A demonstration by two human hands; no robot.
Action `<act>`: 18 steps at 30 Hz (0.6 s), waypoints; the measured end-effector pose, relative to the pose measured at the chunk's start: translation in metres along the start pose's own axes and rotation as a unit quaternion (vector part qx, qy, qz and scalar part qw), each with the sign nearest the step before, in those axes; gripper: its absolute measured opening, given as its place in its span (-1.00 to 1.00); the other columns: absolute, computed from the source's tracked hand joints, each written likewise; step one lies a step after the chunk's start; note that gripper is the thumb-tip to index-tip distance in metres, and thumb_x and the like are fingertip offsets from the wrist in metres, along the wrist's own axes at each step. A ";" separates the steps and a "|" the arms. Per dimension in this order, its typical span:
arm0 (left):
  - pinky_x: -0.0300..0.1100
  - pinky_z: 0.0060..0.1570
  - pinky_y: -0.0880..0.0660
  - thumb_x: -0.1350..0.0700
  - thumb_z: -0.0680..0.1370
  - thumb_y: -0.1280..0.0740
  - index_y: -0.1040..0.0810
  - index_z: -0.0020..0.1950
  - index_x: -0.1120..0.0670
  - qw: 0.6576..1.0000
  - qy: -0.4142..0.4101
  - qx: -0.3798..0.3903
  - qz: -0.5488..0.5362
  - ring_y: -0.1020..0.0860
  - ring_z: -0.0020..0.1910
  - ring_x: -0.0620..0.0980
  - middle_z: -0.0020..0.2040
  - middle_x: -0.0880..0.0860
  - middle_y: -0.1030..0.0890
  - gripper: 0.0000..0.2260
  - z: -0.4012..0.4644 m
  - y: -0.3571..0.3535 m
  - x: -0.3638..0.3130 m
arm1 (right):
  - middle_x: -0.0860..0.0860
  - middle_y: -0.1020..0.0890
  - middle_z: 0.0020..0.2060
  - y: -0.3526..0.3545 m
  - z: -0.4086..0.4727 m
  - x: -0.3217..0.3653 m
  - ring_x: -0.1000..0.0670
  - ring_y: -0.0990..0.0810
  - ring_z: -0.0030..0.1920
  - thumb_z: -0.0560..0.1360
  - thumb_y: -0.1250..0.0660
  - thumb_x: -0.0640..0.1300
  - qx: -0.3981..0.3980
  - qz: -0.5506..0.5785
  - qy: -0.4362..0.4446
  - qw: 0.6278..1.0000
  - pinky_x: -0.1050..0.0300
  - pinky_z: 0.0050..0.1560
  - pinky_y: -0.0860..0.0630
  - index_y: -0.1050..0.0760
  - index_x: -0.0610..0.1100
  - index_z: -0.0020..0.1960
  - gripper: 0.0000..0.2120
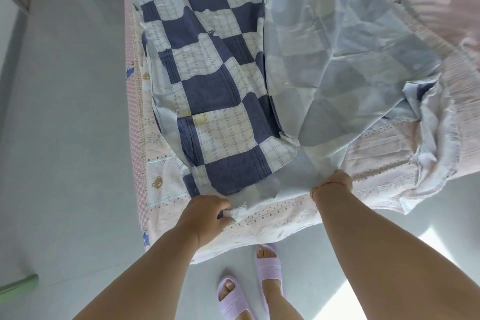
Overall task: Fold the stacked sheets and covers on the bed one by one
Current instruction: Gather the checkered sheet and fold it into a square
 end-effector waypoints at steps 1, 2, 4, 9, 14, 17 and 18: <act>-0.22 -0.16 -0.42 -0.08 0.54 -0.36 -0.61 -0.07 0.04 1.000 -0.011 -0.006 0.008 -0.55 -0.18 -0.06 -0.23 -0.07 -0.55 -0.80 -0.002 0.002 -0.003 | 0.07 -0.58 -0.59 0.006 -0.001 0.000 -0.05 -0.52 -0.29 0.57 -0.01 -0.24 -0.004 0.036 -0.013 0.999 0.02 -0.03 -0.49 -0.48 -0.11 -0.30 -0.62; -0.23 -0.20 -0.38 -0.07 0.54 -0.36 -0.61 -0.13 0.06 1.000 -0.021 -0.007 0.020 -0.53 -0.21 -0.05 -0.25 -0.08 -0.52 -0.80 -0.005 0.003 -0.006 | 0.08 -0.58 -0.58 0.010 -0.004 0.001 -0.02 -0.52 -0.33 0.53 -0.05 -0.26 0.001 0.065 -0.013 0.998 0.05 -0.04 -0.52 -0.52 -0.12 -0.40 -0.59; -0.23 -0.21 -0.35 -0.04 0.54 -0.36 -0.56 -0.21 0.03 0.998 -0.034 -0.001 0.049 -0.50 -0.23 -0.05 -0.29 -0.11 -0.46 -0.81 -0.011 0.005 -0.008 | 0.13 -0.62 -0.39 0.020 0.001 0.001 0.04 -0.56 -0.29 0.43 -0.14 -0.29 0.010 0.105 -0.002 0.994 0.03 0.19 -0.49 -0.45 -0.12 -0.56 -0.59; -0.21 -0.10 -0.46 0.00 0.51 -0.35 -0.52 -0.25 0.03 0.973 0.005 0.100 0.207 -0.51 -0.16 0.03 -0.28 -0.04 -0.54 -0.83 -0.044 0.002 0.018 | 0.05 -0.65 -0.03 0.047 -0.005 0.000 -0.01 -0.61 0.12 0.53 -0.23 -0.07 0.059 0.134 -0.020 0.989 -0.02 0.22 -0.49 -0.57 -0.05 -0.09 -0.85; -0.14 0.13 -0.52 0.00 0.51 -0.37 -0.63 0.07 0.04 0.924 0.070 0.214 0.310 -0.58 0.11 0.08 -0.01 0.00 -0.63 -0.80 -0.066 0.000 0.043 | 0.13 -0.63 -0.02 0.068 -0.016 -0.005 0.08 -0.62 -0.04 0.53 -0.23 -0.08 0.004 0.083 -0.019 0.996 0.08 0.12 -0.50 -0.58 -0.06 0.06 -0.81; -0.18 0.06 -0.50 0.03 0.48 -0.38 -0.61 0.12 0.05 0.923 0.092 0.248 0.280 -0.58 0.12 0.06 0.06 -0.01 -0.63 -0.76 -0.066 0.005 0.032 | 0.03 -0.58 -0.19 0.088 -0.015 -0.007 -0.02 -0.53 -0.26 0.51 -0.27 -0.04 -0.046 -0.017 0.022 0.999 0.05 -0.06 -0.48 -0.50 -0.06 -0.18 -0.86; -0.19 0.04 -0.49 0.04 0.46 -0.39 -0.61 0.13 0.06 0.931 0.090 0.252 0.248 -0.59 0.11 0.05 0.06 -0.01 -0.62 -0.73 -0.063 0.006 0.024 | 0.02 -0.57 -0.21 0.093 -0.014 -0.007 -0.03 -0.52 -0.26 0.51 -0.29 -0.02 -0.053 -0.043 0.029 0.997 0.05 -0.08 -0.49 -0.49 -0.07 -0.19 -0.85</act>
Point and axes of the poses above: each hand's wrist, its own z-axis towards the middle knuckle, its own y-axis out of the back of the hand, x = y × z, the point moved 1 cm from there along z, towards the middle knuckle
